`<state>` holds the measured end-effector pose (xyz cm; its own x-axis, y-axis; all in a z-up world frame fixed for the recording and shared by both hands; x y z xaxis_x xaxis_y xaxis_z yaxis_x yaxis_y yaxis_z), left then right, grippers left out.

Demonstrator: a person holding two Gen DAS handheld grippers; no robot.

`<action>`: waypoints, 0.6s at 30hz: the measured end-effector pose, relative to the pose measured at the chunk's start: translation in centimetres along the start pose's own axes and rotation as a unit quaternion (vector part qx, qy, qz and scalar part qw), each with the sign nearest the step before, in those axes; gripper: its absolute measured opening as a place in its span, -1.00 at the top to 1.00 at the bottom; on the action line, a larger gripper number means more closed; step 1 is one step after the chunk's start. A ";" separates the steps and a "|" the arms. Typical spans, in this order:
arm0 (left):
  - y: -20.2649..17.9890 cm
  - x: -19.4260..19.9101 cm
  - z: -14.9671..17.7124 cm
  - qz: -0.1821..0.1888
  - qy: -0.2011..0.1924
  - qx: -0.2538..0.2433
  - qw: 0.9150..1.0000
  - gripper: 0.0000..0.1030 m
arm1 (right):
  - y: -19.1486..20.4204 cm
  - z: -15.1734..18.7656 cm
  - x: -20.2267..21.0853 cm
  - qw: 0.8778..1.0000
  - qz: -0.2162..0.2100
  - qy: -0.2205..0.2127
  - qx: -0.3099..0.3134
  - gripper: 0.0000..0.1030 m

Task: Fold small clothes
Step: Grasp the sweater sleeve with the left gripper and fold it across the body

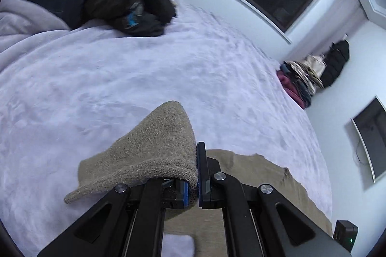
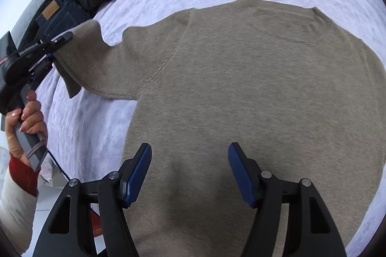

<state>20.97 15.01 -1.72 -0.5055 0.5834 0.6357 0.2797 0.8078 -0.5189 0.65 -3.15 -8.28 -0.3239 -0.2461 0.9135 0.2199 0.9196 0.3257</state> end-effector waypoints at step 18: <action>-14.5 -13.7 17.5 -0.085 0.211 -0.212 0.950 0.90 | -17.1 0.1 4.5 0.990 0.041 -0.041 -0.128 -0.35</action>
<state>9.52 -6.14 -12.95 -0.2263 0.3507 0.9088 0.5721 0.8029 -0.1673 -4.63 -19.93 -9.69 -0.3673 -0.1382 0.9198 0.4716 0.8247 0.3123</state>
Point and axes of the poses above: each gripper's, at about its wrist camera, not at the fingertips, and x roughly against the way its jaws point, y to its left, z to its underside, the point moved 9 cm from there along -x, roughly the way its jaws point, and after that the axes turned 2 degrees about z, right-handed, at the moved point
